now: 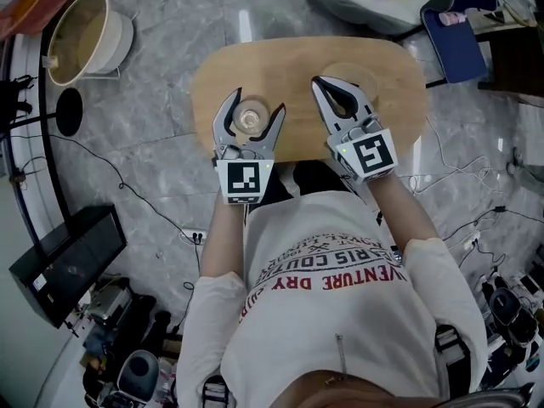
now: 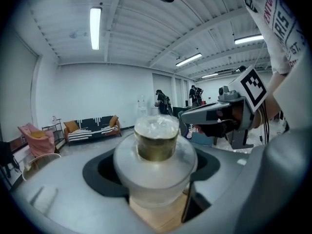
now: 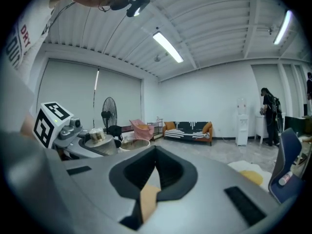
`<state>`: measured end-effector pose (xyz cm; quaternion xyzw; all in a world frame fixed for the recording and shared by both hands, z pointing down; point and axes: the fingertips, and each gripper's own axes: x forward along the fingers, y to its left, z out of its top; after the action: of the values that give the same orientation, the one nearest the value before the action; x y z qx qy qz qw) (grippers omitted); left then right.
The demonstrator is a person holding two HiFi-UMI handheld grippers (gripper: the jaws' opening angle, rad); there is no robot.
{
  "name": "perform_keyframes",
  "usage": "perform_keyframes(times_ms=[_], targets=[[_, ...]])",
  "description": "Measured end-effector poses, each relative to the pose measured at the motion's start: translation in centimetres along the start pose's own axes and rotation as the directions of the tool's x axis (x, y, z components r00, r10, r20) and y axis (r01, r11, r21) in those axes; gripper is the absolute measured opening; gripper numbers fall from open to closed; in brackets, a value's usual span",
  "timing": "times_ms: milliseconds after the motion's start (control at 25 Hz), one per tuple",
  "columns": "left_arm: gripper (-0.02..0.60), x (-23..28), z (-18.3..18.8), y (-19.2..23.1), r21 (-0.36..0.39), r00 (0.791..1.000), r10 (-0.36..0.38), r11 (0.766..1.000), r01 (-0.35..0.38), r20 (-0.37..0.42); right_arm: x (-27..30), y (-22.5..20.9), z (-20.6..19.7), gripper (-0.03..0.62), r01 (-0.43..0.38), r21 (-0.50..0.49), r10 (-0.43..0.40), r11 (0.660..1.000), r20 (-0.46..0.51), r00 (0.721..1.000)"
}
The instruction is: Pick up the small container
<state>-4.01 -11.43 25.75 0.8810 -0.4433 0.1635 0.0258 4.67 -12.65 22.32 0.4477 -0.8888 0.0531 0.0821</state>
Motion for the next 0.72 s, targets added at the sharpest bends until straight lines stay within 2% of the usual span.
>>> perform_keyframes(times_ms=[320,720], targets=[[0.342,-3.2,5.1,2.8,0.086,0.995,-0.037,0.996,0.029,0.092,-0.7,2.2,5.4,-0.013,0.077,-0.024,-0.076,0.997,0.068,0.995],[0.342,-6.8,9.7,5.5,0.124,0.983,-0.057,0.992,0.036,0.177,-1.9,3.8,9.3,-0.014,0.156,-0.088,-0.143,0.984,0.143,0.979]])
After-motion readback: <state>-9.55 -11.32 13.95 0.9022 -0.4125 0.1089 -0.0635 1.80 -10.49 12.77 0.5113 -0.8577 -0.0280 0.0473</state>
